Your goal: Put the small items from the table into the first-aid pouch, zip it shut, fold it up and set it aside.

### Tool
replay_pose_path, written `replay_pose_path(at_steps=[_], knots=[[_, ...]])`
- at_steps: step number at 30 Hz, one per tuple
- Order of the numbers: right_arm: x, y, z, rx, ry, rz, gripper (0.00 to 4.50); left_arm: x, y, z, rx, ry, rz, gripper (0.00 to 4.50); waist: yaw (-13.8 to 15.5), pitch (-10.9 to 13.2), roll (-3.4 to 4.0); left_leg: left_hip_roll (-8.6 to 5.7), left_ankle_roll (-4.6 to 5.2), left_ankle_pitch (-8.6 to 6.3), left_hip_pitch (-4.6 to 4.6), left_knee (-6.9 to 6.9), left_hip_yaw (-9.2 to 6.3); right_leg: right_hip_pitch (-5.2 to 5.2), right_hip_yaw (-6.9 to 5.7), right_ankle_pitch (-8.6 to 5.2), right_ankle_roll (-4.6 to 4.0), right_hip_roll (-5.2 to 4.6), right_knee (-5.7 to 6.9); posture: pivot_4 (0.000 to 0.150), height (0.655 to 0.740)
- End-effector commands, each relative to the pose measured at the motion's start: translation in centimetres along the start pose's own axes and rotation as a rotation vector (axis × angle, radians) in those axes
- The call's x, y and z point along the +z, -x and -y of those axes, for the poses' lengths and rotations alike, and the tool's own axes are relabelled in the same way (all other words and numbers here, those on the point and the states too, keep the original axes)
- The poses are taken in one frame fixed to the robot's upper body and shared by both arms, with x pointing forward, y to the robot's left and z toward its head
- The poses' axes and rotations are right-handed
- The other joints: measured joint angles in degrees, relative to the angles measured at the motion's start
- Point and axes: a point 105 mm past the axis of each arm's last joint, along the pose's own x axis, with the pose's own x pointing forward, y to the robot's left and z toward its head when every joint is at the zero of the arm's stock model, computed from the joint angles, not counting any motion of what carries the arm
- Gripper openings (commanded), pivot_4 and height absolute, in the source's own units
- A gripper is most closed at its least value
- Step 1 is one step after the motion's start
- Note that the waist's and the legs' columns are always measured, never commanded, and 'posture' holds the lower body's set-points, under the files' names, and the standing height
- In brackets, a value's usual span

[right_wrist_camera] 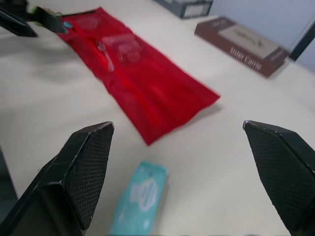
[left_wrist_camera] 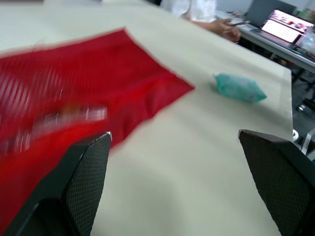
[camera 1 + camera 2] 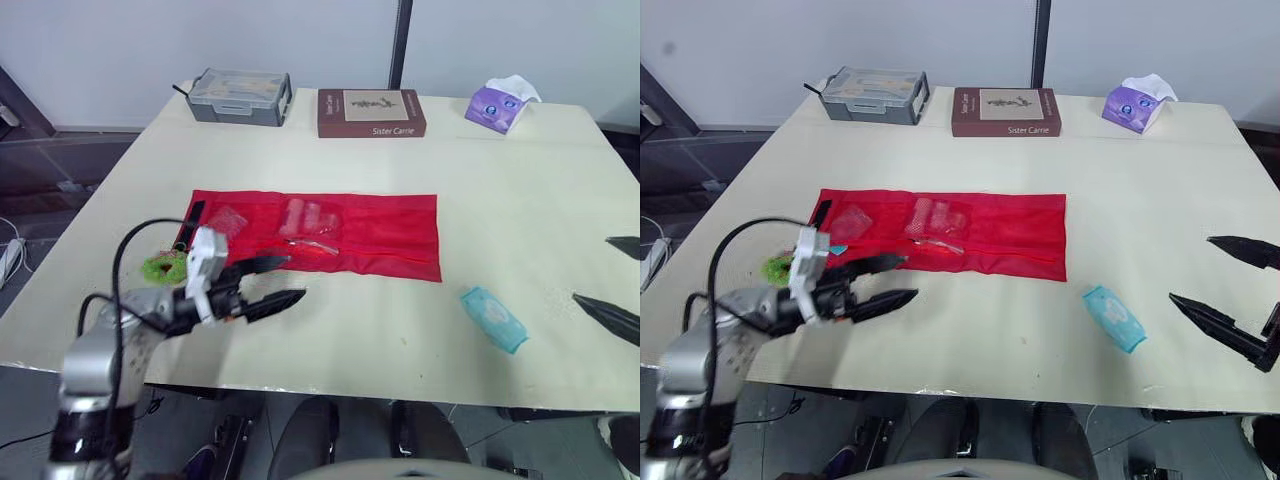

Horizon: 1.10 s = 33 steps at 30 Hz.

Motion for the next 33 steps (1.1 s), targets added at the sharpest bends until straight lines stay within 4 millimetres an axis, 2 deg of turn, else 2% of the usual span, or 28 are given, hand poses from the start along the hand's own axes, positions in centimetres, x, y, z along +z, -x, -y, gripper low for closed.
replay_pose_path(at_steps=[1, 6, 9, 11, 15, 18, 20, 26, 30, 33], knots=[[0.4, -0.3, 0.0, 0.039, 0.013, 0.013, 4.50, 1.6, 1.1, 1.2, -0.020, -0.066, 0.000, 4.40, -0.11, 0.00, 0.00, 0.00, 0.00, 0.00, 0.02, 0.00, 0.00, 0.00, 0.00, -0.04, 0.08, -0.01, 0.00, 0.150, 0.7400], [1.2, -1.2, 0.1, 0.100, 0.015, 0.045, 4.50, 1.4, 2.6, 1.7, 0.027, -0.087, -0.066, 4.40, -0.45, 0.00, 0.06, 0.07, -0.03, -0.02, 0.10, -0.07, 0.05, -0.02, 0.00, -0.09, -0.01, -0.23, 0.00, 0.150, 0.7400], [1.3, -2.2, 0.2, 0.121, 0.020, 0.067, 4.50, 1.8, 1.5, 1.1, 0.054, -0.124, -0.107, 4.40, -0.13, 0.01, 0.06, 0.07, -0.03, -0.01, 0.22, -0.17, 0.16, 0.00, 0.04, -0.09, -0.03, -0.24, 0.00, 0.150, 0.7400], [1.6, -2.8, -0.1, 0.147, 0.031, 0.080, 4.50, 2.6, -0.5, 1.0, 0.013, -0.169, -0.149, 4.40, 0.47, 0.01, 0.05, 0.06, -0.03, -0.01, 0.26, -0.17, 0.13, 0.02, -0.02, -0.11, -0.01, -0.03, 0.01, 0.150, 0.7400], [2.5, -2.7, -0.2, 0.172, 0.049, 0.093, 4.50, 5.1, -4.4, -0.9, 0.016, -0.268, -0.281, 4.40, 1.47, 0.02, 0.04, -0.12, -0.01, -0.01, 0.22, -0.17, 0.18, 0.05, 0.07, -0.09, -0.02, -0.01, 0.01, 0.150, 0.7400], [2.7, -2.4, -0.4, 0.176, 0.063, 0.089, 4.50, 6.6, -7.3, -1.5, -0.021, -0.313, -0.335, 4.40, 1.11, -0.01, -0.05, -0.27, 0.01, 0.00, 0.08, -0.16, -0.01, 0.07, 0.13, -0.02, -0.11, 0.13, -0.01, 0.150, 0.7400], [2.7, -2.1, -0.4, 0.162, 0.070, 0.095, 4.50, 7.2, -9.4, -1.9, -0.031, -0.345, -0.358, 4.40, 0.54, -0.01, -0.04, -0.33, 0.01, 0.00, 0.09, -0.16, 0.01, 0.05, 0.23, 0.06, 0.14, 0.17, 0.00, 0.150, 0.7400], [2.8, -1.8, -0.5, 0.136, 0.094, 0.099, 4.50, 7.2, -14.6, -2.5, -0.109, -0.518, -0.474, 4.40, 0.18, 0.02, -0.08, -0.42, 0.01, 0.01, 0.07, -0.15, -0.07, 0.05, 0.28, -0.20, 0.18, 0.28, 0.05, 0.150, 0.7400], [2.6, -1.4, -0.7, 0.117, 0.099, 0.098, 4.50, 7.5, -17.9, -3.8, -0.047, -0.616, -0.481, 4.40, -0.11, 0.02, -0.08, -0.40, 0.01, 0.01, 0.04, -0.10, -0.10, 0.04, 0.41, -0.19, 0.16, 0.38, 0.08, 0.150, 0.7400], [2.4, -1.3, -1.0, 0.102, 0.099, 0.097, 4.50, 6.6, -20.1, -3.6, -0.058, -0.706, -0.498, 4.40, -0.26, 0.02, -0.08, -0.40, 0.02, 0.01, -0.02, -0.10, -0.15, 0.01, 0.45, -0.07, 0.03, 0.42, 0.08, 0.150, 0.7400]])
